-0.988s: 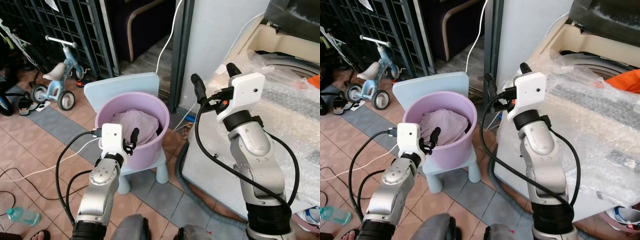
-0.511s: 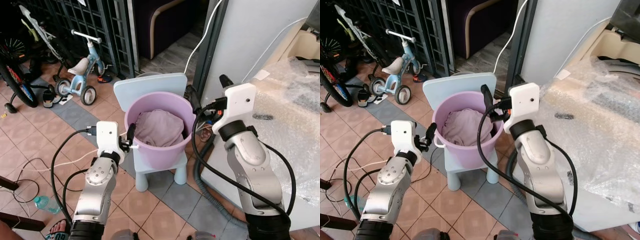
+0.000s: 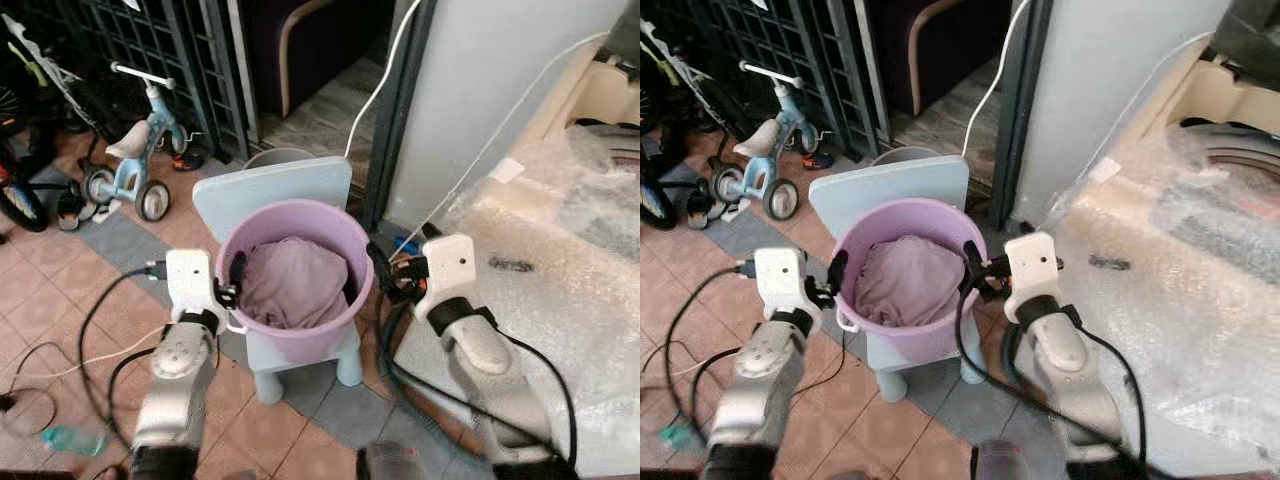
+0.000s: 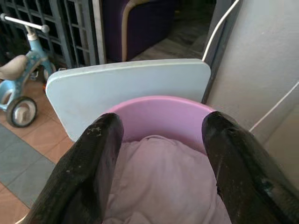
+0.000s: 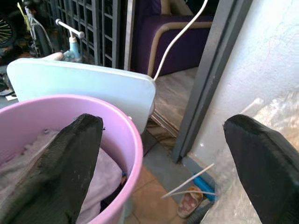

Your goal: Clothes washing

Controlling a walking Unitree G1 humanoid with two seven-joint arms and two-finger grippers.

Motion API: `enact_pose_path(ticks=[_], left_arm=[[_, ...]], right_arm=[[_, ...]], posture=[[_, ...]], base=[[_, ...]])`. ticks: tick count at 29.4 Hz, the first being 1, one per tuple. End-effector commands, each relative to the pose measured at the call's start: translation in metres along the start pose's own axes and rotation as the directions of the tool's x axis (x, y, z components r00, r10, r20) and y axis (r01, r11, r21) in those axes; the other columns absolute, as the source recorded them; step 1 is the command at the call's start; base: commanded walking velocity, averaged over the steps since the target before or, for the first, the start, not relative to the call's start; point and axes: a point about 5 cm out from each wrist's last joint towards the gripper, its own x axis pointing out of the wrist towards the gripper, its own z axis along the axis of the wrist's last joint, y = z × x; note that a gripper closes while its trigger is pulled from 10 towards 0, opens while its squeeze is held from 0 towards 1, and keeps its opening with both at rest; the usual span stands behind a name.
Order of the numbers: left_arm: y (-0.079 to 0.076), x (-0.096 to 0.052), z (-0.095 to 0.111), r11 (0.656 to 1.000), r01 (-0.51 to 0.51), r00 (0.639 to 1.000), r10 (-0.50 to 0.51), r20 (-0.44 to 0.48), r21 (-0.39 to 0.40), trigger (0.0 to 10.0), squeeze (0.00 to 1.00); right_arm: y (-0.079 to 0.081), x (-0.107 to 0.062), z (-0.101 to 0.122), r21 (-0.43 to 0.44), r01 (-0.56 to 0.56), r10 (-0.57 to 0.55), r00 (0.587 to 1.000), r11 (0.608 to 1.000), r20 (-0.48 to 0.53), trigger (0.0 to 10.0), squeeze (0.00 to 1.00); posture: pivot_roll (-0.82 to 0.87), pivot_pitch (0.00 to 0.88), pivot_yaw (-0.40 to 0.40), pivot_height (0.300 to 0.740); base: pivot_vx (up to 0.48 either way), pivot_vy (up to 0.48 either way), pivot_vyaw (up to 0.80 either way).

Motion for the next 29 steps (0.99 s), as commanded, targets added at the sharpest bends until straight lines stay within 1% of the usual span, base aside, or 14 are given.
enact_pose_path(ticks=[1,4,8,18,19,21,22,23,24,25,26,27,28,29], left_arm=[[0.021,-0.004,0.001,0.998,-0.063,0.998,0.063,-0.002,0.023,10.0,0.0],[0.021,-0.004,0.002,0.997,-0.075,0.997,0.075,0.003,0.024,10.0,0.0],[0.021,-0.003,0.002,0.995,-0.096,0.995,0.096,0.002,0.024,10.0,0.0],[0.023,-0.006,-0.001,0.993,-0.12,0.993,0.12,-0.02,0.024,10.0,0.0],[0.024,-0.008,-0.003,0.99,-0.135,0.99,0.136,-0.035,0.03,10.0,0.0],[0.025,-0.009,-0.003,0.99,-0.139,0.989,0.141,-0.042,0.034,10.0,0.0],[0.026,-0.011,-0.005,0.989,-0.141,0.988,0.143,-0.06,0.045,10.0,0.0],[0.027,-0.015,-0.009,0.99,-0.134,0.986,0.138,-0.097,0.05,10.0,0.0],[0.027,-0.015,-0.009,0.99,-0.134,0.986,0.138,-0.097,0.05,10.0,0.0],[0.028,-0.02,-0.012,0.991,-0.12,0.984,0.126,-0.124,0.054,10.0,0.0],[0.029,-0.022,-0.013,0.991,-0.12,0.982,0.127,-0.138,0.056,10.0,0.0],[0.029,-0.022,-0.013,0.991,-0.12,0.982,0.127,-0.138,0.056,10.0,0.0],[0.031,-0.025,-0.015,0.99,-0.127,0.979,0.134,-0.156,0.054,10.0,0.0],[0.034,-0.027,-0.017,0.989,-0.131,0.973,0.142,-0.185,0.069,10.0,0.0]], right_arm=[[0.013,0.005,0.009,-0.006,-0.044,0.045,0.998,0.999,0.039,10.0,0.0],[0.013,0.005,0.005,-0.042,-0.061,0.061,0.998,0.997,0.017,10.0,0.0],[0.014,0.005,0.002,-0.049,-0.078,0.078,0.997,0.996,0.008,10.0,0.0],[0.023,0.008,-0.009,-0.058,-0.129,0.125,0.99,0.99,-0.066,10.0,0.0],[0.027,0.01,-0.014,-0.059,-0.153,0.147,0.985,0.986,-0.093,10.0,0.0],[0.029,0.011,-0.015,-0.06,-0.158,0.151,0.983,0.986,-0.103,10.0,0.0],[0.032,0.013,-0.018,-0.052,-0.172,0.165,0.979,0.984,-0.119,10.0,0.0],[0.037,0.018,-0.024,-0.052,-0.178,0.167,0.972,0.983,-0.163,10.0,0.0],[0.037,0.018,-0.024,-0.052,-0.178,0.167,0.972,0.983,-0.163,10.0,0.0],[0.038,0.023,-0.031,-0.044,-0.157,0.144,0.966,0.987,-0.214,10.0,0.0],[0.038,0.027,-0.035,-0.032,-0.136,0.124,0.963,0.99,-0.239,10.0,0.0],[0.038,0.027,-0.035,-0.032,-0.136,0.124,0.963,0.99,-0.239,10.0,0.0],[0.038,0.029,-0.037,-0.022,-0.112,0.103,0.961,0.993,-0.256,10.0,0.0],[0.037,0.034,-0.04,-0.016,-0.09,0.081,0.954,0.996,-0.288,10.0,0.0]], posture=[[-0.09,0.093,0.03,0.74],[-0.09,0.095,0.029,0.74],[-0.09,0.096,0.027,0.74],[-0.07,0.106,0.018,0.74],[-0.05,0.111,0.017,0.74],[-0.05,0.114,0.016,0.74],[-0.04,0.118,0.014,0.74],[0.01,0.137,0.005,0.74],[0.01,0.137,0.005,0.74],[0.03,0.15,0.0,0.74],[0.04,0.154,-0.001,0.74],[0.04,0.154,-0.001,0.74],[0.06,0.165,-0.005,0.74],[0.06,0.165,-0.005,0.74]], base=[[0.424,0.0,0.0],[0.335,0.0,0.2],[0.0,0.0,0.78],[0.0,0.0,0.8],[0.0,0.0,0.77],[0.0,0.0,0.77],[0.0,0.0,0.42],[0.0,0.0,0.0],[0.0,0.0,0.0],[0.0,0.0,0.0],[0.0,0.0,0.0],[0.0,0.0,0.0],[0.0,0.0,0.0],[0.0,0.0,0.0]])
